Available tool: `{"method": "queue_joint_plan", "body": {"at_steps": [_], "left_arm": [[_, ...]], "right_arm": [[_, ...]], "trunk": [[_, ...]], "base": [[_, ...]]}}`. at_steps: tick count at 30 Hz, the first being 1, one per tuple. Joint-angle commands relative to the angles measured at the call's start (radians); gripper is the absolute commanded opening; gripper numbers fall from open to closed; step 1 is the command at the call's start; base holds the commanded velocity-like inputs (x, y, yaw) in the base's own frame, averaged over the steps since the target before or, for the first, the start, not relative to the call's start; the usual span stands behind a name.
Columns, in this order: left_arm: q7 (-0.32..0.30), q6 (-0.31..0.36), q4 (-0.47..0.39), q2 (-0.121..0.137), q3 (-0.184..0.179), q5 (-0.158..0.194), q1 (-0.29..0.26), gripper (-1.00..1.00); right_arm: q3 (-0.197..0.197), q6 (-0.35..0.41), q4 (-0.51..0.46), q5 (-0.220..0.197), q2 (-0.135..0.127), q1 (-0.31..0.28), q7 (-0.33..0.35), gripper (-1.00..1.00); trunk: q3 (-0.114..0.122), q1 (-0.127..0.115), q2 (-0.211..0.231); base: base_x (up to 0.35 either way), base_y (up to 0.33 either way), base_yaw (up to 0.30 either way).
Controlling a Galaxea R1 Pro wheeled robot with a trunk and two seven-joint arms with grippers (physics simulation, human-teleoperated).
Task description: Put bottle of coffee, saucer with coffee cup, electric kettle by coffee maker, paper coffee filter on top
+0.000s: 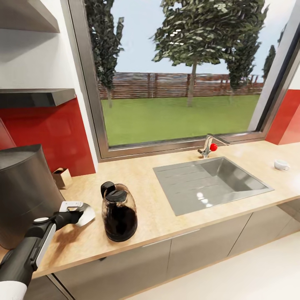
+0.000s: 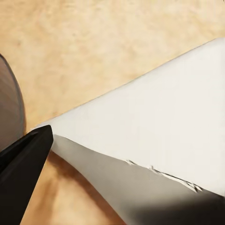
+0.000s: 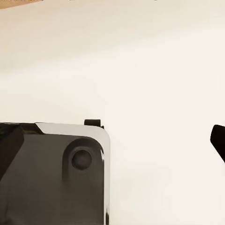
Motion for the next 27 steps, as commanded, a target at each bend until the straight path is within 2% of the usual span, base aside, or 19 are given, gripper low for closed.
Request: {"method": "queue_joint_plan", "body": {"at_steps": [1, 11, 15, 21, 27], "left_arm": [[-0.004, 0.007, -0.001, 0.0, 0.001, 0.004, -0.004, -1.0], [-0.048, 0.026, -0.003, 0.001, 0.001, 0.006, -0.023, -1.0], [-0.061, 0.085, -0.057, -0.001, 0.0, 0.008, -0.027, -1.0], [-0.063, 0.094, -0.068, -0.001, 0.0, 0.009, -0.029, -1.0], [-0.063, 0.099, -0.113, -0.001, 0.0, 0.009, -0.028, -1.0]], "right_arm": [[0.0, -0.003, 0.0, 0.0, -0.001, -0.001, -0.001, 1.0], [-0.002, -0.004, -0.001, 0.0, -0.001, -0.001, -0.001, 1.0], [-0.001, -0.005, 0.0, 0.0, -0.001, -0.001, -0.001, 1.0], [-0.001, -0.005, 0.001, 0.0, -0.001, -0.001, -0.001, 1.0], [-0.001, -0.005, 0.001, 0.0, -0.001, -0.001, -0.001, 1.0]], "trunk": [[-0.002, 0.001, -0.002], [-0.002, 0.001, -0.002], [0.001, 0.001, -0.002], [0.01, 0.001, -0.002], [0.019, 0.001, -0.002]], "base": [[0.0, 0.0, 0.0], [0.0, 0.0, 0.0], [0.0, 0.0, 0.0], [0.0, 0.0, 0.0], [0.0, 0.0, 0.0]]}}
